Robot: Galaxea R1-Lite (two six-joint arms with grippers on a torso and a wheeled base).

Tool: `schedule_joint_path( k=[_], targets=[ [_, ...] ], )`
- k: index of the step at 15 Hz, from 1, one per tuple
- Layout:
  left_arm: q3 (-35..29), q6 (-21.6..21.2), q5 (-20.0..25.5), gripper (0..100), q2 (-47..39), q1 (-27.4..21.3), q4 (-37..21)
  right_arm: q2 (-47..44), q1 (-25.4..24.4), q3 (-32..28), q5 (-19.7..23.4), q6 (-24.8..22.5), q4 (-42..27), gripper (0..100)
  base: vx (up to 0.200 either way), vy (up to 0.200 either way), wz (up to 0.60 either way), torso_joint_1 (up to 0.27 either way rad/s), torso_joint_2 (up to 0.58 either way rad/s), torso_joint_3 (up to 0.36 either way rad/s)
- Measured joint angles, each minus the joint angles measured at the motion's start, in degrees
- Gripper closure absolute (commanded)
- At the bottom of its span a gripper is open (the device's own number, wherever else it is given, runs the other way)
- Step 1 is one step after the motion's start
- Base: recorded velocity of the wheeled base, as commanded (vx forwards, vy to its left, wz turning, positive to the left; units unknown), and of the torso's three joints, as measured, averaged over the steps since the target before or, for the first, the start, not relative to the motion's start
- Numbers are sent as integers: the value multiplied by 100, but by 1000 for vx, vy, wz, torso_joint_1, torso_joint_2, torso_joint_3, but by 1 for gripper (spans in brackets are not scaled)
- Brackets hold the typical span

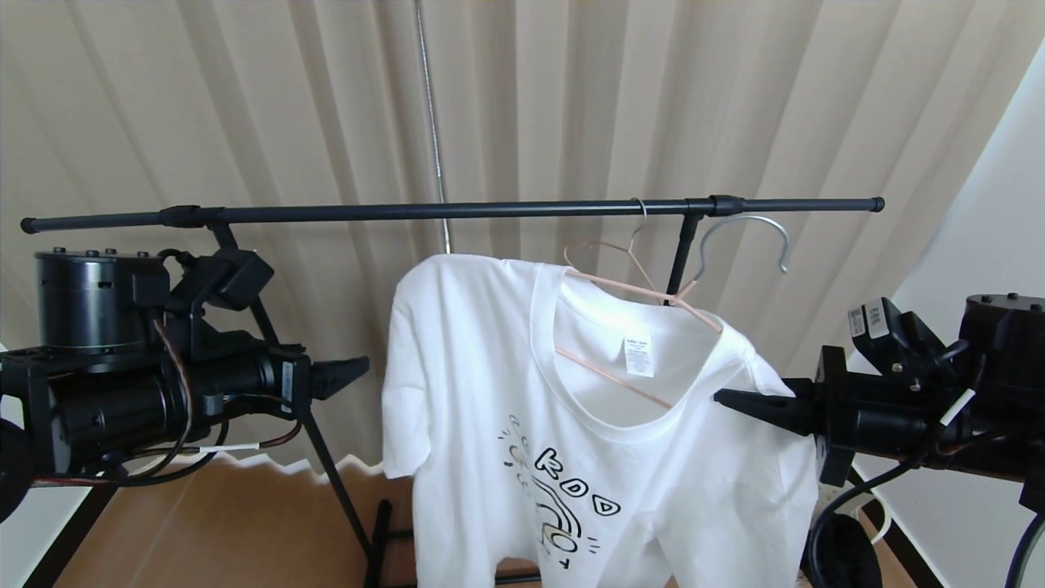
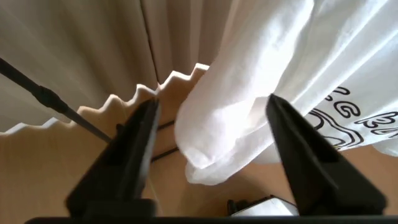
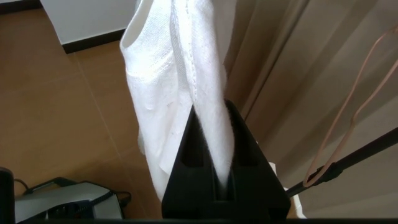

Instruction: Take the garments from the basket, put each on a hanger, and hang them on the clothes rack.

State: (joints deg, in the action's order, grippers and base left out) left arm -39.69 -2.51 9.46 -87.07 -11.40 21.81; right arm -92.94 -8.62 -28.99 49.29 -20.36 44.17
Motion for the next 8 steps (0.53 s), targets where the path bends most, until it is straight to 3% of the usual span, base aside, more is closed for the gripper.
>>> schedule_joint_path(
  k=[3, 8],
  targets=[
    [9, 9, 1, 0, 383, -17, -137, -16, -9, 38, 9, -5, 4, 100, 0, 0, 0, 0, 0, 0],
    [-652, 6, 1, 0, 1003, -180, -1297, -105, -24, 61, 211, -11, -7, 100, 0, 0, 0, 0, 0, 0]
  ],
)
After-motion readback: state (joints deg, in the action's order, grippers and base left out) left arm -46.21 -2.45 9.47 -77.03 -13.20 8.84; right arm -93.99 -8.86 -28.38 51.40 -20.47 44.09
